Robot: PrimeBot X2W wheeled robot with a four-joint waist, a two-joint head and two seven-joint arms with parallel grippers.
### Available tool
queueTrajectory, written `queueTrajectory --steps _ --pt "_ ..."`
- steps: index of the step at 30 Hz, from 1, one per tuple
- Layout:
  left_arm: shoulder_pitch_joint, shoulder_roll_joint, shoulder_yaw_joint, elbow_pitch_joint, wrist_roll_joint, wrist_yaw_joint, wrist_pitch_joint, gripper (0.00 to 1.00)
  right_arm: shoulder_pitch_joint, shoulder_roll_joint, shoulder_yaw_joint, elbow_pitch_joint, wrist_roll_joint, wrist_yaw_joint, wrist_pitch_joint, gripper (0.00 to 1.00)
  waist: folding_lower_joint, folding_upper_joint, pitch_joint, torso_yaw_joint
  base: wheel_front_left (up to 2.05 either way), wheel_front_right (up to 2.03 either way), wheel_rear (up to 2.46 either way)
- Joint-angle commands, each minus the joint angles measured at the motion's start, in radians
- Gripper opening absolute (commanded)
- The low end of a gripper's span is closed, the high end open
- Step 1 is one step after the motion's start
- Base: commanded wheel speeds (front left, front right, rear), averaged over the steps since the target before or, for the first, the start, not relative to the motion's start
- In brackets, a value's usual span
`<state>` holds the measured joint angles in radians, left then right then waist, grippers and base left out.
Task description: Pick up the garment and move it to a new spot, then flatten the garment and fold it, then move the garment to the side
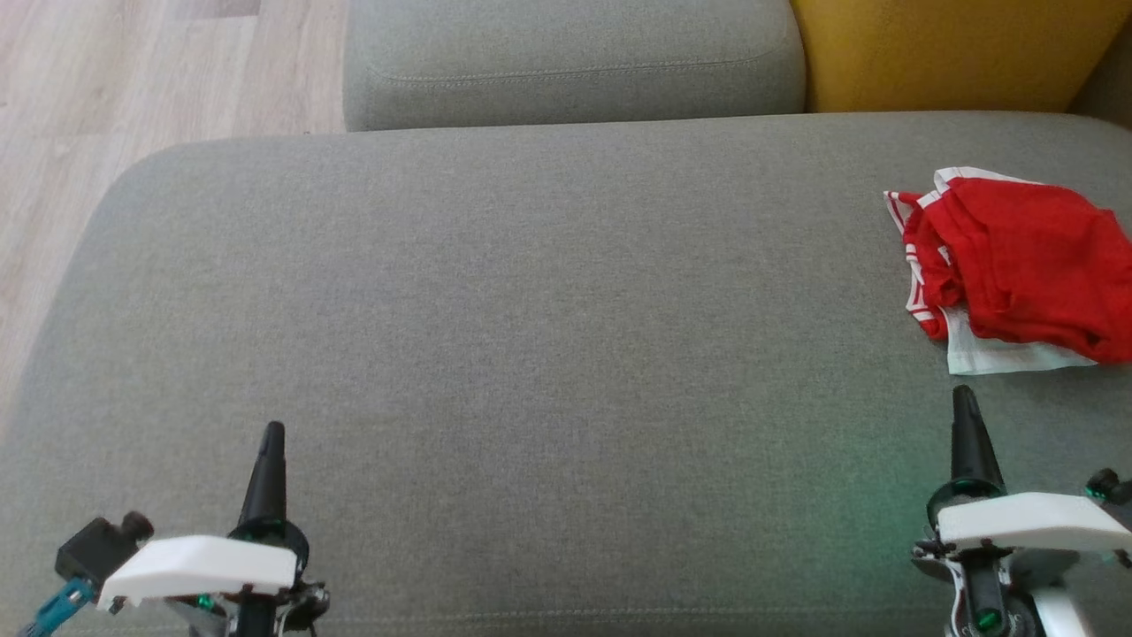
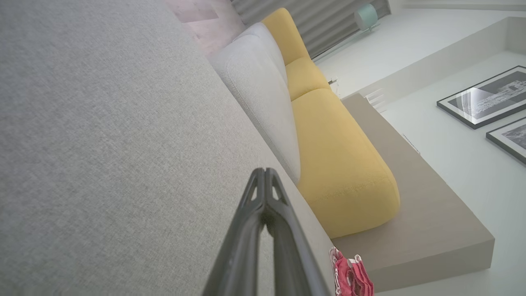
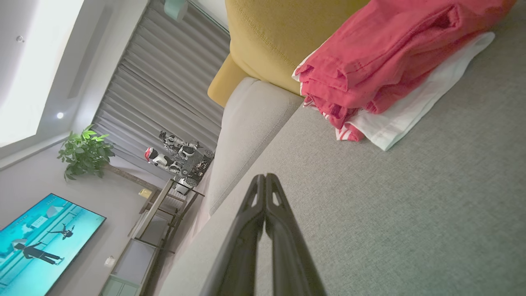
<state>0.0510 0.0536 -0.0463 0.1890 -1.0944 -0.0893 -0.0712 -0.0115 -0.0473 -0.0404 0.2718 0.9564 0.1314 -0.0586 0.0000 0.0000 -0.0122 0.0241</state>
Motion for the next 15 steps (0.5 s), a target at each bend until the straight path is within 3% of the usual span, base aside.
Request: queueTrajectory --steps 1,15 --pt "-0.064 0.017 0.031 -0.026 -0.020 -0.008 0.004 0.00 -0.058 -0.012 0.005 -0.031 0.026 0.000 0.009 0.00 0.0000 0.0000 0.000 0.000 0.00 0.00 0.00" --pt "-0.088 0.018 0.056 -0.005 -0.160 -0.017 0.045 0.00 -0.068 -0.012 -0.013 -0.030 0.196 -0.001 0.050 0.00 0.0000 0.0000 0.004 -0.007 0.00 0.00 0.00"
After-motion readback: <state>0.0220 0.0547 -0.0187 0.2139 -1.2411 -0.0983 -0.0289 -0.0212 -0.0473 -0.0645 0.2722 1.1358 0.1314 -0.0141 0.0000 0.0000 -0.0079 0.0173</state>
